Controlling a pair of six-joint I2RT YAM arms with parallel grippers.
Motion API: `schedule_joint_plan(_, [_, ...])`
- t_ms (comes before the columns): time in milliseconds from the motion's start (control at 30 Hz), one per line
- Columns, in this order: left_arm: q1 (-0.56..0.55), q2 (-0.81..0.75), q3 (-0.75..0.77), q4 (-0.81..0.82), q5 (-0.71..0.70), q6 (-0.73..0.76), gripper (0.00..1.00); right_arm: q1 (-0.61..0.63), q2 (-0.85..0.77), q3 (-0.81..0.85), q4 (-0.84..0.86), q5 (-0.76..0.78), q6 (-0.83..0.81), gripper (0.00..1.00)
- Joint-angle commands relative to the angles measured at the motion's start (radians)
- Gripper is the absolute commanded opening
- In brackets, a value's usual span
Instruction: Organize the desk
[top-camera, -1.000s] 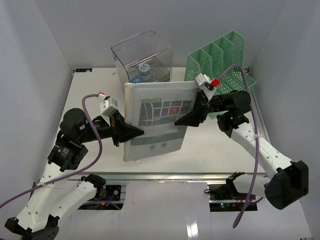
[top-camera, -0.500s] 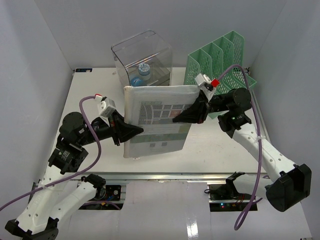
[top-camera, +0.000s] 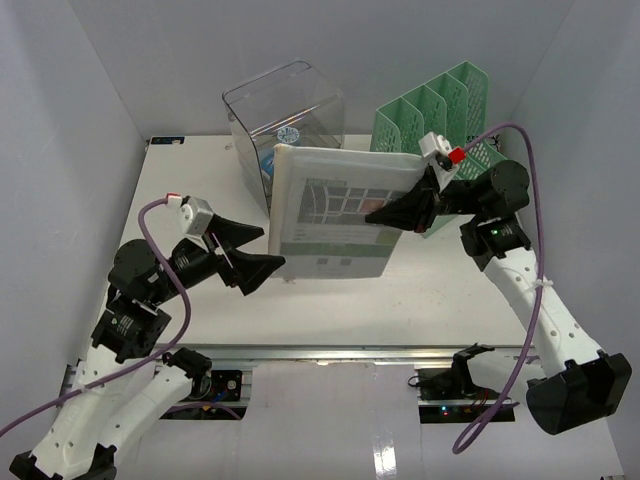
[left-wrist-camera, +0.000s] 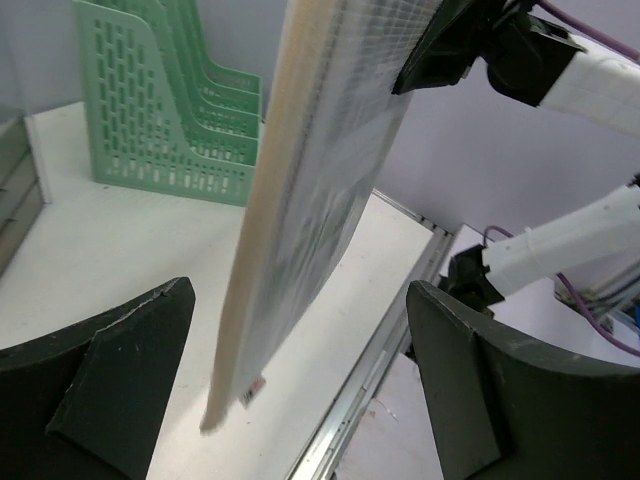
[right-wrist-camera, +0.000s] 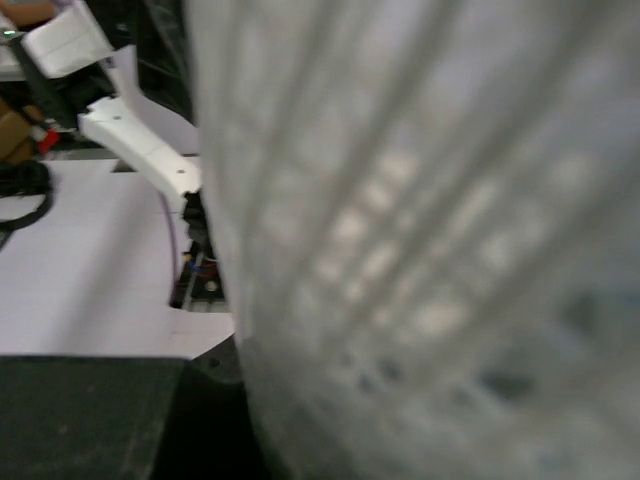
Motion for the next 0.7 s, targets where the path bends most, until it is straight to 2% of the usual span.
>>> schedule_joint_plan(0, [0.003, -0.082, 0.050, -0.077, -0.174, 0.000, 0.98, -0.151, -0.046, 0.080, -0.200, 0.052, -0.200, 0.08])
schedule_joint_plan(233, [0.004, -0.163, -0.079, -0.177, -0.226, -0.060, 0.98, -0.422, -0.039, 0.132, -0.295, 0.166, -0.294, 0.08])
schedule_joint_plan(400, [0.002, -0.211, -0.130, -0.203, -0.223, -0.068, 0.98, -0.453, -0.090, 0.118, -0.385, 0.460, -0.541, 0.08])
schedule_joint_plan(667, [0.004, -0.261, -0.158, -0.251, -0.199, -0.045, 0.98, -0.458, -0.182, 0.039, -0.372, 0.716, -0.682, 0.08])
